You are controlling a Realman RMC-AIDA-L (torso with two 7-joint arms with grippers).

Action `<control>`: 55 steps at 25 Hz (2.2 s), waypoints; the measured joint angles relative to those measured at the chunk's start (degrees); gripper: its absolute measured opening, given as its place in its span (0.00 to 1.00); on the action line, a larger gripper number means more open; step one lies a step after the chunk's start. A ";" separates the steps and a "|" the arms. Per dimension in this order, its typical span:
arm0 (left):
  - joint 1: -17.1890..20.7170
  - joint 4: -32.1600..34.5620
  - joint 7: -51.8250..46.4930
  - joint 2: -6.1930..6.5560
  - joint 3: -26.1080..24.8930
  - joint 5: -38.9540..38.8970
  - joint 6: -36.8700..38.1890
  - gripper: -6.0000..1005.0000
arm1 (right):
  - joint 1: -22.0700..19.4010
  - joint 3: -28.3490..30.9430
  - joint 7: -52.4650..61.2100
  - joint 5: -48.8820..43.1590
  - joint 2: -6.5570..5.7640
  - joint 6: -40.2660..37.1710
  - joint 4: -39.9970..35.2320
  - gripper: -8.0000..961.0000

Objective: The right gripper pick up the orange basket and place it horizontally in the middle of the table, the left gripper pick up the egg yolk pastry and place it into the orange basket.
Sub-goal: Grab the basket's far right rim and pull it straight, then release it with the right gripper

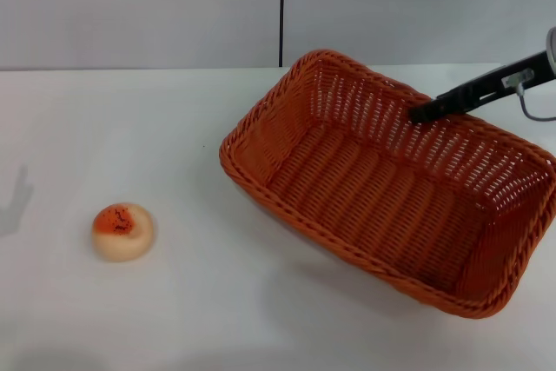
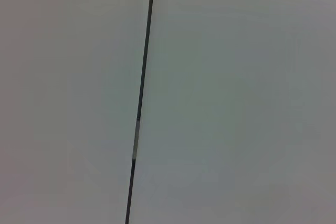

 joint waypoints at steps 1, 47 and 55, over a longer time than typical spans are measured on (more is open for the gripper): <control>0.02 -0.04 0.00 0.00 0.00 0.01 -0.01 0.80 | 0.04 0.09 -0.24 0.06 0.14 0.00 0.39 0.84; 6.36 0.21 0.02 0.04 -0.18 -0.02 4.00 0.80 | 13.38 -5.90 -26.64 10.09 -3.00 14.20 5.65 0.18; 6.72 0.04 0.00 0.01 -0.18 -0.04 4.01 0.80 | 13.77 -6.70 -29.39 9.78 -0.77 13.27 7.98 0.18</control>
